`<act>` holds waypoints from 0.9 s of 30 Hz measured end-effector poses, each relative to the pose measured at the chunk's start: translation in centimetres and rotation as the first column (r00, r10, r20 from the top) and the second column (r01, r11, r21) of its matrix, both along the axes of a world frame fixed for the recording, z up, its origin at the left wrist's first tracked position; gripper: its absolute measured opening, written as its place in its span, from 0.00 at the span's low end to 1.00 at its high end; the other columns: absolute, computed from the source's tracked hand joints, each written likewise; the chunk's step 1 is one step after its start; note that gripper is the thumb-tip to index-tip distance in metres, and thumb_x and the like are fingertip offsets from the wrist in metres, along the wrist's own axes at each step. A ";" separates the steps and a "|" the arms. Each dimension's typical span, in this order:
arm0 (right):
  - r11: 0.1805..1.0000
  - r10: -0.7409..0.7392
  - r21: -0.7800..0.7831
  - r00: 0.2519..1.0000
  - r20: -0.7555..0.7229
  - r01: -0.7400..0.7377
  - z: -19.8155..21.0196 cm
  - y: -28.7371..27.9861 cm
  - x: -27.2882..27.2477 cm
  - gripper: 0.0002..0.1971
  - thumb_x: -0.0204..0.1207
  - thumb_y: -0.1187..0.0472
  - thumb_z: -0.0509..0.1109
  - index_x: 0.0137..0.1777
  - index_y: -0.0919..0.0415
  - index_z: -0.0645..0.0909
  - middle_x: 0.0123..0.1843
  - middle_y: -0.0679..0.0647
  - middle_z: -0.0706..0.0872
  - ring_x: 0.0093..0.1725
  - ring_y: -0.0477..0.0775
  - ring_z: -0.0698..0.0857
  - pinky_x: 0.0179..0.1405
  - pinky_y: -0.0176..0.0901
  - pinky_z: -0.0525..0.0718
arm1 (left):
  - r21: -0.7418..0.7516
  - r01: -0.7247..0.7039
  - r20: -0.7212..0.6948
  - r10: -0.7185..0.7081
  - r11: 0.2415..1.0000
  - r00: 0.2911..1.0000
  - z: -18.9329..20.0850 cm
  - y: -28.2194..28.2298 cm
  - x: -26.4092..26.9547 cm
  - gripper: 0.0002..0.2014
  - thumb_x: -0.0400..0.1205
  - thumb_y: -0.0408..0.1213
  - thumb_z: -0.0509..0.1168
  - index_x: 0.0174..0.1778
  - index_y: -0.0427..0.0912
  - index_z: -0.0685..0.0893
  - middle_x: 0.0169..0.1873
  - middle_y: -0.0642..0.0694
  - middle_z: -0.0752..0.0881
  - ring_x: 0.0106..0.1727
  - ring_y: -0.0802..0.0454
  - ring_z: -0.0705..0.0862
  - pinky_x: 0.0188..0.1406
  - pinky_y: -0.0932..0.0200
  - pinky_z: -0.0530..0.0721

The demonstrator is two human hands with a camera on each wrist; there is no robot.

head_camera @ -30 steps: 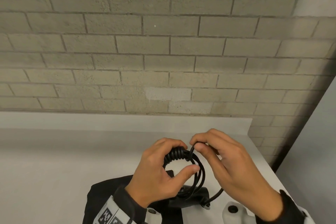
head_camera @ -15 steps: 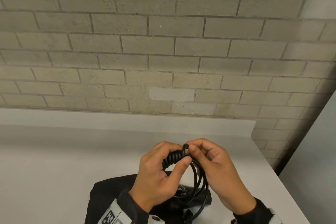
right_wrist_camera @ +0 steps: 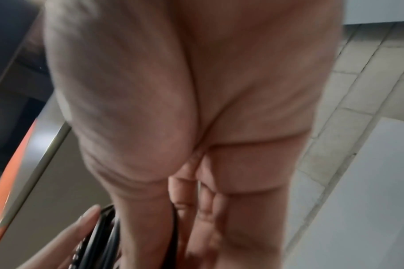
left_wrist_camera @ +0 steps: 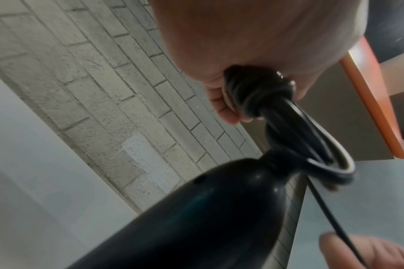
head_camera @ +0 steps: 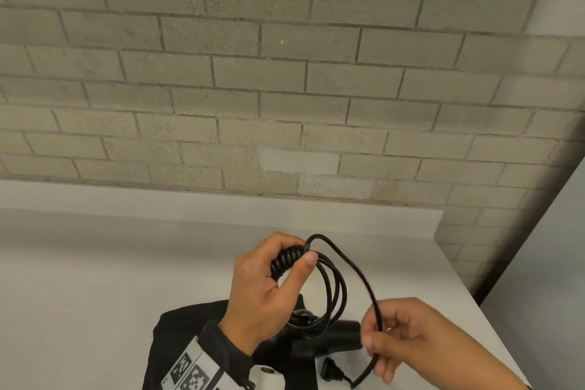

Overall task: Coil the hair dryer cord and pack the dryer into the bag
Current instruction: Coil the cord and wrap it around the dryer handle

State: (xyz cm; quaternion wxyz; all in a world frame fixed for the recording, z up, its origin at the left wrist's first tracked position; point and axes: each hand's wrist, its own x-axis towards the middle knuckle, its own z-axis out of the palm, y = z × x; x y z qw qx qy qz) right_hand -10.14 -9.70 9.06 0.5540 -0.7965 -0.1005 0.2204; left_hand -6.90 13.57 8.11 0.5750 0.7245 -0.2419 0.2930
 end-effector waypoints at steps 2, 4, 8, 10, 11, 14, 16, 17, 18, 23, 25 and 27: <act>0.980 -0.155 0.137 0.984 0.087 0.142 0.8 -0.5 0.1 0.04 0.75 0.68 0.74 0.40 0.68 0.85 0.35 0.67 0.86 0.32 0.64 0.87 0.36 0.55 0.88 | -0.026 0.029 -0.017 -0.029 0.999 0.999 0.1 -0.1 -0.1 0.09 0.79 0.47 0.68 0.46 0.46 0.86 0.34 0.57 0.87 0.34 0.58 0.85 0.35 0.72 0.80; 0.919 -0.319 0.298 0.931 0.177 0.259 1.9 -0.8 0.1 0.12 0.68 0.55 0.79 0.39 0.66 0.86 0.34 0.66 0.85 0.29 0.63 0.85 0.31 0.53 0.88 | -0.039 0.059 -0.029 -0.060 0.997 0.998 0.1 -0.1 -0.2 0.09 0.79 0.47 0.68 0.45 0.46 0.86 0.33 0.57 0.87 0.33 0.60 0.85 0.35 0.73 0.80; 0.775 -0.490 0.554 0.842 0.224 0.303 3.8 -0.4 0.5 0.23 0.63 0.41 0.79 0.44 0.62 0.86 0.35 0.60 0.84 0.30 0.59 0.83 0.31 0.42 0.86 | -0.026 0.096 -0.032 -0.097 0.995 0.995 0.2 -0.3 -0.2 0.10 0.79 0.46 0.68 0.46 0.43 0.87 0.35 0.54 0.88 0.34 0.58 0.85 0.36 0.73 0.79; 0.706 -0.526 0.639 0.830 0.185 0.305 4.1 0.2 1.0 0.14 0.74 0.51 0.69 0.47 0.63 0.85 0.34 0.58 0.82 0.31 0.57 0.81 0.31 0.40 0.85 | -0.034 0.116 -0.033 -0.117 0.993 0.993 0.2 -0.5 -0.3 0.10 0.79 0.45 0.68 0.48 0.43 0.87 0.42 0.53 0.90 0.41 0.56 0.89 0.42 0.71 0.83; 0.670 -0.534 0.676 0.832 0.153 0.306 4.1 0.6 1.3 0.12 0.77 0.55 0.65 0.48 0.64 0.84 0.34 0.57 0.81 0.31 0.55 0.80 0.31 0.39 0.84 | -0.042 0.127 -0.036 -0.128 0.991 0.991 0.1 -0.6 -0.3 0.10 0.79 0.44 0.68 0.49 0.43 0.87 0.45 0.53 0.91 0.45 0.56 0.90 0.44 0.68 0.86; 0.556 -0.519 0.763 0.855 0.008 0.331 3.8 2.1 1.9 0.11 0.82 0.60 0.61 0.52 0.66 0.82 0.34 0.54 0.80 0.30 0.49 0.80 0.29 0.38 0.84 | -0.063 0.140 -0.058 -0.144 0.988 0.988 -0.1 -0.6 -0.2 0.10 0.79 0.45 0.68 0.50 0.44 0.87 0.49 0.53 0.91 0.48 0.53 0.91 0.44 0.56 0.91; 0.515 -0.515 0.769 0.854 -0.076 0.379 3.2 3.2 2.2 0.10 0.83 0.61 0.61 0.53 0.66 0.82 0.34 0.55 0.81 0.29 0.49 0.81 0.29 0.38 0.85 | -0.066 0.132 -0.059 -0.136 0.989 0.989 -0.2 -0.4 -0.2 0.10 0.79 0.45 0.68 0.50 0.43 0.87 0.48 0.53 0.92 0.50 0.54 0.91 0.48 0.62 0.89; 0.511 -0.513 0.761 0.852 -0.104 0.400 3.0 3.8 2.3 0.10 0.83 0.62 0.62 0.53 0.67 0.82 0.35 0.55 0.81 0.30 0.50 0.82 0.29 0.39 0.86 | -0.069 0.126 -0.061 -0.130 0.990 0.990 -0.2 -0.4 -0.2 0.11 0.79 0.46 0.68 0.49 0.43 0.87 0.47 0.52 0.92 0.50 0.54 0.91 0.49 0.65 0.87; 0.517 -0.507 0.748 0.853 -0.123 0.415 2.6 4.5 2.3 0.10 0.82 0.62 0.62 0.53 0.67 0.82 0.35 0.56 0.82 0.30 0.50 0.82 0.30 0.39 0.86 | -0.072 0.119 -0.066 -0.124 0.990 0.990 -0.2 -0.3 -0.2 0.11 0.79 0.46 0.68 0.49 0.43 0.87 0.46 0.52 0.92 0.49 0.53 0.91 0.48 0.65 0.87; 0.664 -0.453 0.617 0.884 -0.117 0.422 1.4 7.1 1.4 0.12 0.81 0.58 0.64 0.52 0.63 0.87 0.36 0.57 0.82 0.33 0.50 0.82 0.36 0.41 0.85 | -0.073 0.074 -0.071 -0.079 0.995 0.994 0.1 0.1 -0.2 0.14 0.80 0.50 0.68 0.50 0.43 0.88 0.43 0.48 0.92 0.42 0.49 0.91 0.42 0.61 0.87; 0.716 -0.415 0.582 0.905 -0.091 0.387 1.5 7.9 0.8 0.13 0.80 0.55 0.64 0.51 0.58 0.89 0.36 0.59 0.83 0.33 0.51 0.81 0.37 0.42 0.84 | -0.078 0.057 -0.074 -0.063 0.995 0.995 0.2 0.1 -0.2 0.15 0.80 0.53 0.68 0.50 0.44 0.88 0.39 0.45 0.91 0.38 0.46 0.89 0.38 0.54 0.87; 0.725 -0.391 0.583 0.916 -0.091 0.367 1.6 8.5 0.3 0.16 0.81 0.52 0.62 0.52 0.56 0.90 0.36 0.60 0.83 0.33 0.52 0.81 0.37 0.42 0.85 | -0.070 0.035 -0.073 -0.040 0.997 0.996 0.1 0.2 -0.2 0.14 0.80 0.52 0.68 0.49 0.44 0.87 0.37 0.45 0.90 0.36 0.46 0.89 0.36 0.53 0.87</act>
